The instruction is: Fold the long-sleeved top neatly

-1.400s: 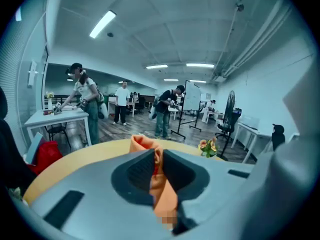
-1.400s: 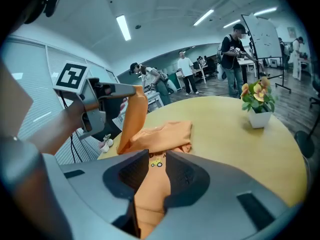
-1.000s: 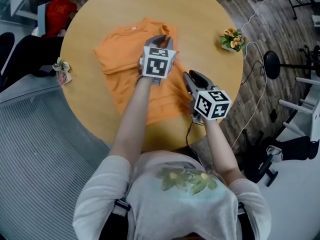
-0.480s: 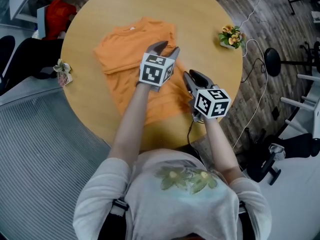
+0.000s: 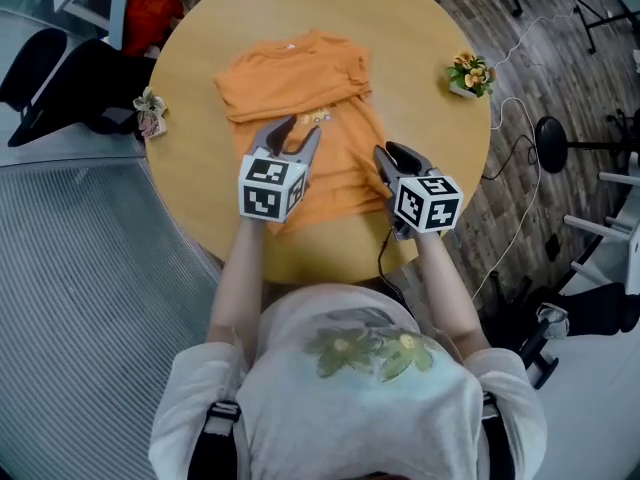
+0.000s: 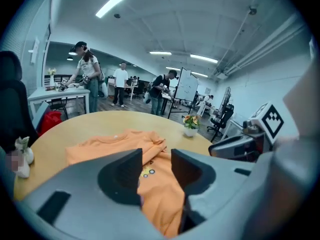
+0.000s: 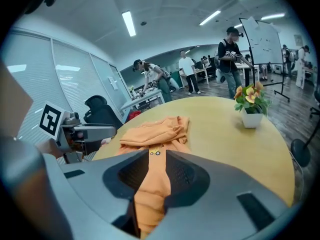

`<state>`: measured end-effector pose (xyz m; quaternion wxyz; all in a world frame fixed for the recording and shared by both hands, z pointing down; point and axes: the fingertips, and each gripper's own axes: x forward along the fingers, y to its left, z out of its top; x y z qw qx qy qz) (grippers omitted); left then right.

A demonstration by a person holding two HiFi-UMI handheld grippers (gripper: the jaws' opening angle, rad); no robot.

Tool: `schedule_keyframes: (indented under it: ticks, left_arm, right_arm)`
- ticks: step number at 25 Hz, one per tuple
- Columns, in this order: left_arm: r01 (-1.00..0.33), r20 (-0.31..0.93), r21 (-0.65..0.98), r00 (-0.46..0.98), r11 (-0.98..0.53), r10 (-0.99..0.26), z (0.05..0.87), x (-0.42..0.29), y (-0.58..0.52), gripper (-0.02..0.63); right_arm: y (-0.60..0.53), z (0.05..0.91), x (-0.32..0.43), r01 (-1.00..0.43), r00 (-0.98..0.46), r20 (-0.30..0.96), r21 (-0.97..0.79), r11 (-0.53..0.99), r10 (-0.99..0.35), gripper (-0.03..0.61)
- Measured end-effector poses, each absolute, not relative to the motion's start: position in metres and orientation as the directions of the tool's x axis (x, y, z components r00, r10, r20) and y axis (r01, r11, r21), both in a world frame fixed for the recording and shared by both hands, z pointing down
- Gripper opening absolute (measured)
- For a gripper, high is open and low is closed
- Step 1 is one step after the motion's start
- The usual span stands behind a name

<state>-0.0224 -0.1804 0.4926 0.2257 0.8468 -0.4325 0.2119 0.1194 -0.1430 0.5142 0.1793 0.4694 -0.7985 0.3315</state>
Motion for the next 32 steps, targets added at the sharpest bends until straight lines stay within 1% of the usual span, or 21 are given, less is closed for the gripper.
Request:
schedule_keyframes:
  ticks: [8, 11, 14, 19, 23, 26, 29, 30, 31, 32]
  left_arm:
    - [-0.894, 0.617, 0.16, 0.421, -0.417, -0.665, 0.507, -0.069, -0.099, 0.161]
    - [-0.911, 0.674, 0.109, 0.362, -0.398, -0.644, 0.529, -0.08, -0.067, 0.161]
    - [-0.911, 0.738, 0.048, 0.309, -0.41, -0.6, 0.555, -0.086, -0.036, 0.161]
    - [-0.901, 0.822, 0.011, 0.255, -0.433, -0.51, 0.598, -0.084, 0.008, 0.161]
    - [-0.895, 0.863, -0.036, 0.196, -0.444, -0.465, 0.628, -0.085, 0.023, 0.161]
    - [-0.899, 0.889, -0.057, 0.152, -0.435, -0.431, 0.647, -0.091, 0.025, 0.16]
    - [-0.895, 0.908, -0.077, 0.119, -0.44, -0.401, 0.662, -0.094, 0.029, 0.158]
    - [-0.895, 0.908, -0.086, 0.11, -0.437, -0.404, 0.664, -0.095, 0.029, 0.155]
    - [-0.898, 0.904, -0.094, 0.103, -0.43, -0.414, 0.664, -0.096, 0.028, 0.148]
    - [-0.904, 0.898, -0.103, 0.095, -0.415, -0.429, 0.663, -0.097, 0.027, 0.136]
  right_arm:
    - [-0.098, 0.517, 0.109, -0.838, -0.53, 0.618, -0.278, 0.469, -0.58, 0.115]
    - [-0.08, 0.531, 0.109, -0.82, -0.517, 0.661, -0.201, 0.536, -0.544, 0.13]
    - [-0.062, 0.553, 0.108, -0.79, -0.497, 0.716, -0.139, 0.597, -0.49, 0.141]
    - [-0.039, 0.586, 0.116, -0.749, -0.44, 0.788, -0.058, 0.66, -0.43, 0.141]
    - [-0.032, 0.608, 0.119, -0.706, -0.39, 0.83, 0.009, 0.709, -0.399, 0.141]
    - [-0.038, 0.627, 0.13, -0.647, -0.305, 0.865, 0.119, 0.753, -0.398, 0.141]
    - [-0.042, 0.638, 0.143, -0.582, -0.213, 0.879, 0.237, 0.778, -0.427, 0.141]
    - [-0.043, 0.639, 0.146, -0.558, -0.192, 0.876, 0.274, 0.784, -0.442, 0.129]
    - [-0.044, 0.639, 0.148, -0.537, -0.178, 0.87, 0.305, 0.787, -0.459, 0.075]
    - [-0.045, 0.636, 0.15, -0.522, -0.173, 0.863, 0.328, 0.787, -0.475, 0.047]
